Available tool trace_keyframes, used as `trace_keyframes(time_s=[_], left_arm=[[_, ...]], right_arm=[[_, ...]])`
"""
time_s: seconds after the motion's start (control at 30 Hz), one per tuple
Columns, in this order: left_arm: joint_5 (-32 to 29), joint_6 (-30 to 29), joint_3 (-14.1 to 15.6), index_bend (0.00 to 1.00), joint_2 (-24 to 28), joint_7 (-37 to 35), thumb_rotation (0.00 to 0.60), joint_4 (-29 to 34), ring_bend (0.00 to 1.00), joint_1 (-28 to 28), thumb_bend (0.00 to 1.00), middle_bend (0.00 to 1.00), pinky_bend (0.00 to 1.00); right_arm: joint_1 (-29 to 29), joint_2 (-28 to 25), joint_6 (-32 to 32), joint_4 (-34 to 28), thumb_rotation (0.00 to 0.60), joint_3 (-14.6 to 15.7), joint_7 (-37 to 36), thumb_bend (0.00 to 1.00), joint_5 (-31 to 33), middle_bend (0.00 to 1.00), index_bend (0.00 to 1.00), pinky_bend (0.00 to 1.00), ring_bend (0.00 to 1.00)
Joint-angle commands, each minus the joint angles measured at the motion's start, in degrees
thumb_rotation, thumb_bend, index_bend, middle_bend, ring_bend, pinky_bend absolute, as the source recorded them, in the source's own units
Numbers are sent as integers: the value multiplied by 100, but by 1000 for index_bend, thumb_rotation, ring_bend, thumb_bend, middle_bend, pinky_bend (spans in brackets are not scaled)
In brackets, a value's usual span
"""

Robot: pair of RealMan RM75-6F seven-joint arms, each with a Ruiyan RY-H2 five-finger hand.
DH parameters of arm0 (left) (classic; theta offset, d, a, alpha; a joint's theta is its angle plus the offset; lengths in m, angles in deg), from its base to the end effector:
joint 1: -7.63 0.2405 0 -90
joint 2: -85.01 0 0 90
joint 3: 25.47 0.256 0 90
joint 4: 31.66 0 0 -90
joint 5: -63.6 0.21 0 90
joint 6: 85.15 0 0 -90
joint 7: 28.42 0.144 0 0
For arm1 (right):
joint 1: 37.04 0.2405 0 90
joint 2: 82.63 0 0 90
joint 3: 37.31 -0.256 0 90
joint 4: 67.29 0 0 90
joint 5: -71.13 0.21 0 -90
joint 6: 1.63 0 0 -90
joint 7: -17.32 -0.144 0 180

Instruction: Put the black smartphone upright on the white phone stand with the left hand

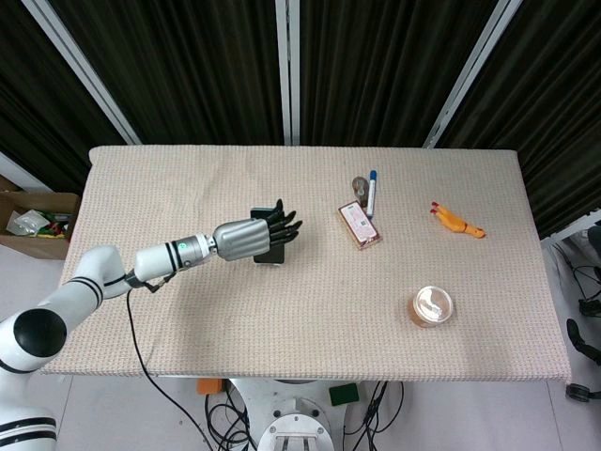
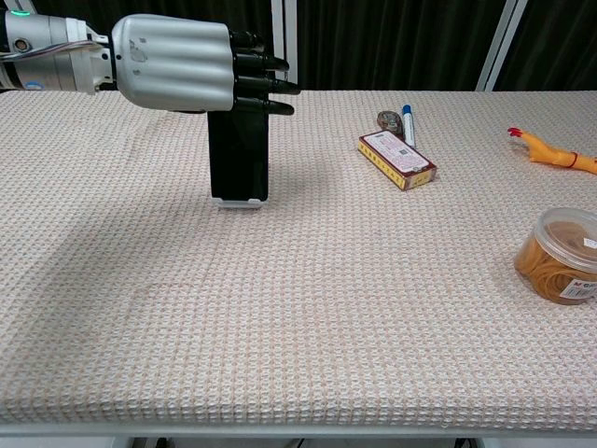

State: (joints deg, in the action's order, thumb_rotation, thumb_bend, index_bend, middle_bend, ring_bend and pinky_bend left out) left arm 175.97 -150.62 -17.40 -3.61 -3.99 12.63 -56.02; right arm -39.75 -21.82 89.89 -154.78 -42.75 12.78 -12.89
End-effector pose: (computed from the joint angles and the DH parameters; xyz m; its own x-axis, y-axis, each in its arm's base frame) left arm -0.1071 0.4156 0.0117 0.6239 -0.7671 0.1495 -0.4381 -0.5016 -0.7460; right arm -0.3448 -0.1458 0.2105 0.4608 0.1074 0.8810 -0.8843 0.1399 0.4455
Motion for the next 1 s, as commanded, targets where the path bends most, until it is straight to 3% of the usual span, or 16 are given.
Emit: trace_keyframes(time_s=[0.03,0.27,0.37,0.5,0.57,0.6,0.7,0.87,1.0], left_arm=[[-136,-61,-73,0,190,212,600,282,32,145,283,0,206],[-931,-737,-440,0,798,698,600,1411,19,1077,239,0,204],[-1628,-1341,-639,0,1076,1042,600,2292,19,1924,159,0,204],[-2673,-2280,-686,0,1256,717,594,3607,18,3257,141,37,204],[-3111,-2655,-567,0,1366,418,510,4271,10,3907,141,43,204],[-3211,-2881,-469,0,1403,165,401,4519,4,4236,140,43,205],[-3177,-3281,-150,0,1448,-590,234,4671,3,4903,130,42,203],[-3066,-3233,240,7,1699,-1559,151,4740,3,5444,126,33,169],[-2797,-3220,346,7,1868,-1492,123,4779,3,5610,125,7,166]], right_arm=[[5,-3,0,-6,600,1,2,362,-12,0,0,0,0],[21,0,10,-9,600,10,-11,362,-71,0,0,0,0],[27,23,11,33,600,19,-59,362,-100,0,0,0,0],[31,105,44,187,600,37,-50,354,-160,0,0,0,0],[35,159,50,266,600,51,31,348,-179,0,0,0,0],[38,188,44,300,600,65,79,346,-191,0,0,0,0],[49,254,-10,384,600,115,208,346,-216,0,0,0,0],[60,337,-58,507,600,223,369,345,-334,0,0,0,0],[38,365,-6,549,600,272,339,347,-420,0,0,0,0]])
